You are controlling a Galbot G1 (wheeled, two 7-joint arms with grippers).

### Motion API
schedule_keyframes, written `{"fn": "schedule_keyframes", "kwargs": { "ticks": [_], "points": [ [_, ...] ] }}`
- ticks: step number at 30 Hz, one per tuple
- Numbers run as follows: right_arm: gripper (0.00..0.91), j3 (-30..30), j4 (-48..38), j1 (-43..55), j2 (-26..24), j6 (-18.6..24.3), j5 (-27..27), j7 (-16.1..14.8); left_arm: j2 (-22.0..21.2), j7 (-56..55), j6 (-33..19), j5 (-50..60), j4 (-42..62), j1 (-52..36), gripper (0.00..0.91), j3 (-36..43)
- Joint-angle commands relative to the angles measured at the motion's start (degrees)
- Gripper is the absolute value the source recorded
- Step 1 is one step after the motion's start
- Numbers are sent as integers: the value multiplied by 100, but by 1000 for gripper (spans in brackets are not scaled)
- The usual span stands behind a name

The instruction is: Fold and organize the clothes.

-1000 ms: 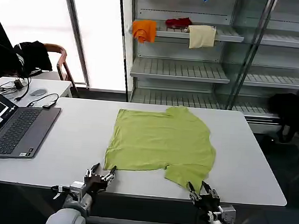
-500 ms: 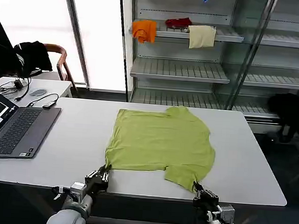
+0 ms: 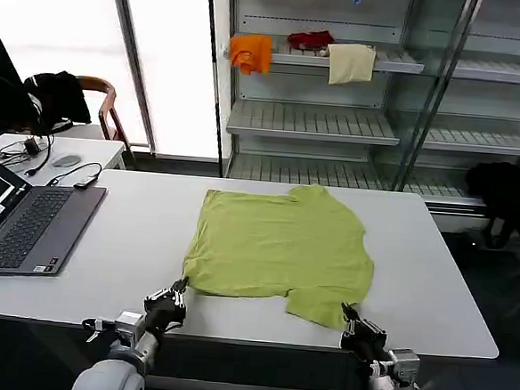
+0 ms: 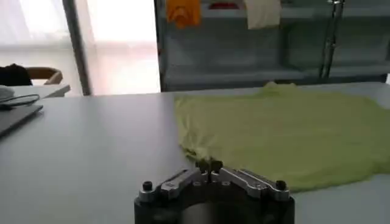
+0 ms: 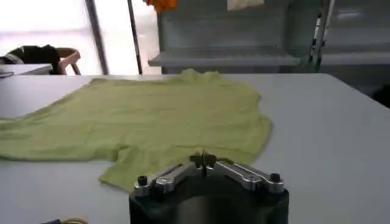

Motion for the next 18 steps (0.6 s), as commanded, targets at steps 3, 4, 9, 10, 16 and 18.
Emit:
{"fn": "schedule_keyframes", "kwargs": {
  "ticks": [3, 4, 9, 10, 16, 18],
  "points": [
    [0, 6, -260, 971, -2, -113, 252, 158, -35, -79, 116, -721, 164, -937, 0, -15],
    [0, 2, -332, 1090, -5, -113, 262, 176, -38, -106, 155, -808, 227, -1013, 0, -17],
    [0, -42, -748, 1639, -7, -119, 325, 279, -40, -188, 256, -947, 539, -1427, 0, -18],
    [0, -54, -780, 1717, -9, -119, 332, 291, -39, -190, 261, -957, 603, -1478, 0, -18],
    [0, -170, -1488, 2440, -5, -121, 331, 338, -65, -189, 278, -958, 905, -1758, 10, -2],
    [0, -206, -1653, 2639, -3, -123, 323, 348, -84, -196, 272, -963, 1023, -1845, 0, -19]
  ]
}}
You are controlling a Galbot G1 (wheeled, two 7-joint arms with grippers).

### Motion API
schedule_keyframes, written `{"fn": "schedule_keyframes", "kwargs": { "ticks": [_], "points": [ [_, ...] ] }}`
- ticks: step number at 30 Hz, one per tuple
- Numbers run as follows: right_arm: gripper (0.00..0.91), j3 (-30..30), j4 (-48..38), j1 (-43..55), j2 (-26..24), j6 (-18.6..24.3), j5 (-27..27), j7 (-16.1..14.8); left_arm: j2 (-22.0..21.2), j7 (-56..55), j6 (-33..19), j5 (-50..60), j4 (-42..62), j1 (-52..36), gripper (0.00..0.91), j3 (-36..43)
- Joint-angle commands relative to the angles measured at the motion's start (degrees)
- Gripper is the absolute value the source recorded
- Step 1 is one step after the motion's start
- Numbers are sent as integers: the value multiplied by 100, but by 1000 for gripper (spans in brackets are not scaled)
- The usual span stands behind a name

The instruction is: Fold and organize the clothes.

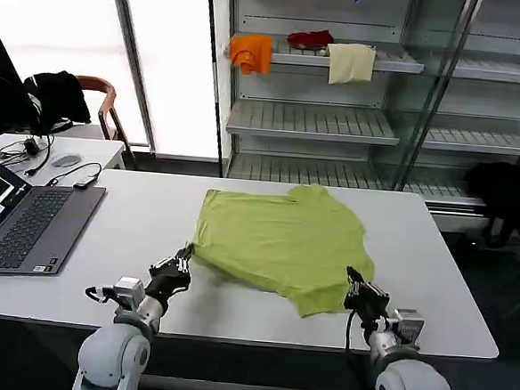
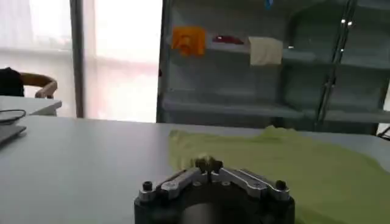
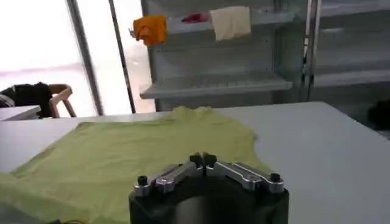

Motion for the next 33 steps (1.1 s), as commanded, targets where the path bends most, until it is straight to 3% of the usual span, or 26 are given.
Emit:
{"fn": "schedule_keyframes", "kwargs": {
  "ticks": [1, 2, 3, 6, 13, 32, 33],
  "points": [
    [0, -66, -809, 1092, -1, -26, 40, 54, -41, -32, 49, -230, 567, -742, 0, -20],
    [524, -75, -829, 1087, -19, -29, 12, 3, -40, -31, 41, -228, 622, -770, 0, -22],
    [907, -83, -784, 994, -50, -36, -33, -89, -41, -30, 27, -226, 665, -772, 0, -23],
    [907, -49, -543, 517, -157, -32, -286, -391, -26, 8, -7, -220, 663, -696, 0, -30],
    [907, 326, 225, -676, -285, -10, -104, -986, 10, 84, -104, -193, 658, -536, 0, -28],
    [907, 462, 680, -1740, -470, 303, -388, -1327, 23, 161, -168, -149, 577, -316, 0, -54],
    [867, 457, 668, -1745, -464, 310, -408, -1329, 25, 165, -169, -150, 574, -309, 0, -55]
  ]
}}
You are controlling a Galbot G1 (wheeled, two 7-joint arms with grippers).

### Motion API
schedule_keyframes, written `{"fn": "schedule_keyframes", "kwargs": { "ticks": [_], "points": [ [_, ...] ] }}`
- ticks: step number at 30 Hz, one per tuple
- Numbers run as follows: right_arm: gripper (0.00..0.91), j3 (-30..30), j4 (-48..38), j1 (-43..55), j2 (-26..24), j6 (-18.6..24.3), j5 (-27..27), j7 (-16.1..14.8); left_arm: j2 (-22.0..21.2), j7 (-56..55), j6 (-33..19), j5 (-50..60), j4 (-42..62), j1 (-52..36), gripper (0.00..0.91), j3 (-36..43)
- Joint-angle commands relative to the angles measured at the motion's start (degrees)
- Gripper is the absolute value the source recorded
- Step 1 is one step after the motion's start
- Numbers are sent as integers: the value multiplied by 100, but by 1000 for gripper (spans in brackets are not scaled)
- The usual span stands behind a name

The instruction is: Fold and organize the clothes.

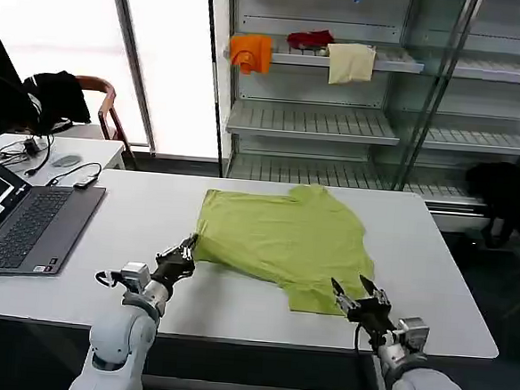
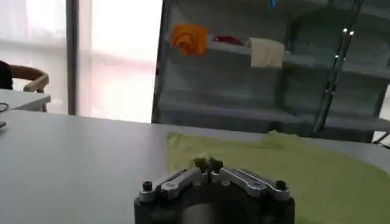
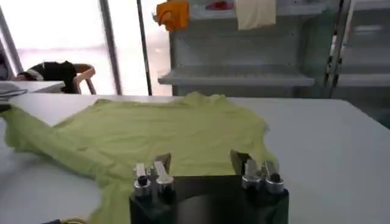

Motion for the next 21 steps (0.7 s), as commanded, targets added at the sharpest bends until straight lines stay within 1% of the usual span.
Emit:
{"fn": "schedule_keyframes", "kwargs": {
  "ticks": [1, 2, 3, 4, 5, 6, 7, 11, 17, 21],
  "points": [
    [836, 37, 138, -401, -31, 95, -151, -147, 9, 22, -13, -10, 0, 35, 0, -13],
    [766, 29, 134, -404, -28, 105, -169, -142, 9, 32, -19, -9, -5, 44, 0, -18],
    [605, 20, 128, -406, -20, 112, -194, -132, 9, 38, -23, -9, -10, 54, 0, -20],
    [504, 15, 118, -402, -9, 113, -198, -128, 10, 39, -25, -9, -17, 61, 0, -21],
    [181, 11, 109, -396, -6, 115, -197, -121, 10, 47, -27, -12, -24, 66, 0, -24],
    [181, 8, 100, -392, -1, 124, -197, -110, 9, 51, -31, -11, -28, 76, 0, -23],
    [0, 3, 85, -384, 6, 125, -201, -102, 9, 51, -33, -11, -35, 83, 0, -22],
    [0, -28, 28, -340, 29, 135, -245, -75, 6, 54, -35, -12, -52, 97, 0, -23],
    [0, -85, -30, -323, 50, 120, -482, -71, 0, 52, -35, -9, -82, 105, 0, -16],
    [0, -99, -23, -322, 69, 115, -497, -46, -5, 54, -40, -11, -97, 105, 10, -14]
  ]
}}
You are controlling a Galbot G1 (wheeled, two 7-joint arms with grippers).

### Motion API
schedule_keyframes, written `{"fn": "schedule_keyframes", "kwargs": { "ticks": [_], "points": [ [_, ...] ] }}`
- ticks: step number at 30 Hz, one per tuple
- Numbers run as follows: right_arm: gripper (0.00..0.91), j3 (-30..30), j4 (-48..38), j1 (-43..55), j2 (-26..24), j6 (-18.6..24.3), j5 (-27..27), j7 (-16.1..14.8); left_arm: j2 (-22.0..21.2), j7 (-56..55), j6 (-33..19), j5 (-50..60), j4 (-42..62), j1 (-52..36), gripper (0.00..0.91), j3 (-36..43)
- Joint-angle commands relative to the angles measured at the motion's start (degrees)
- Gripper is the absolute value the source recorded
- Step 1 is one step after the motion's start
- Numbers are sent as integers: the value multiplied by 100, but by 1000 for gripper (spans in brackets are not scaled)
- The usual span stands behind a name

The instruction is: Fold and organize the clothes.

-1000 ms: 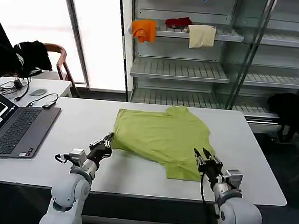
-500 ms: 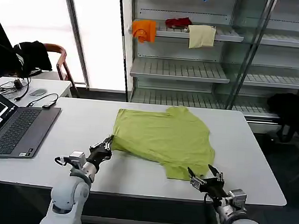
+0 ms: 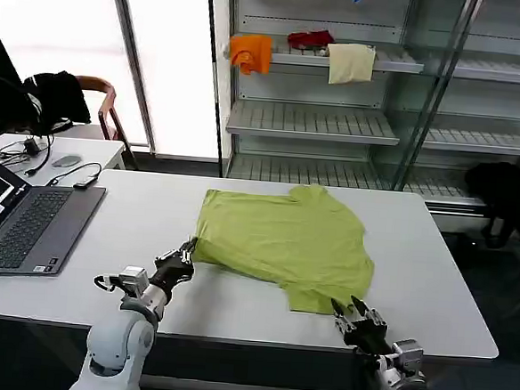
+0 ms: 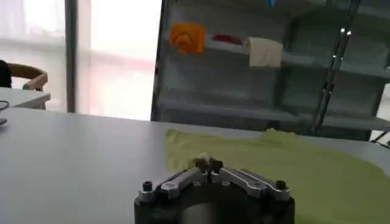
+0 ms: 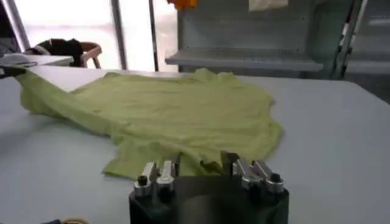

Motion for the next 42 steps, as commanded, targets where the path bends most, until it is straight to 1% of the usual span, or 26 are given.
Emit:
{"fn": "schedule_keyframes", "kwargs": {
  "ticks": [1, 5, 14, 16, 19, 22, 25, 26, 31, 40, 41, 42],
  "points": [
    [0, -9, 21, -58, 1, 24, -101, 20, -3, 7, -11, -3, -9, 1, 0, 6],
    [0, 9, 69, -12, 24, 44, 41, 93, 0, 12, -68, 6, 2, 17, 0, 17],
    [0, 100, -6, 294, 94, 0, 168, 235, -9, 33, -112, 16, -3, 27, 0, 39],
    [0, 131, -58, 443, 127, -43, 203, 286, -16, 28, -126, 13, -2, 9, 10, 51],
    [0, 202, -112, 700, 154, -140, 275, 326, -54, 1, -147, 0, -3, -60, 0, 67],
    [0, 261, -150, 1096, 160, -339, 367, 361, -73, -46, -116, -12, 16, -157, 0, 93],
    [0, 271, -239, 1397, 140, -351, 372, 389, -83, -91, -87, -10, 79, -260, 10, 123],
    [0, 262, -293, 1465, 135, -353, 366, 397, -88, -102, -81, -9, 103, -281, 0, 129],
    [0, 167, -618, 1890, 119, -357, 323, 454, -89, -122, -80, 4, 240, -312, 10, 141],
    [0, -33, -1499, 2730, 221, -359, 137, 533, -86, -121, -94, -2, 379, -400, 0, 85],
    [232, -32, -1507, 2726, 230, -359, 140, 508, -85, -118, -96, -3, 377, -399, 0, 77],
    [846, -22, -1491, 2689, 235, -360, 146, 449, -79, -106, -98, -8, 366, -393, 0, 74]
  ]
}}
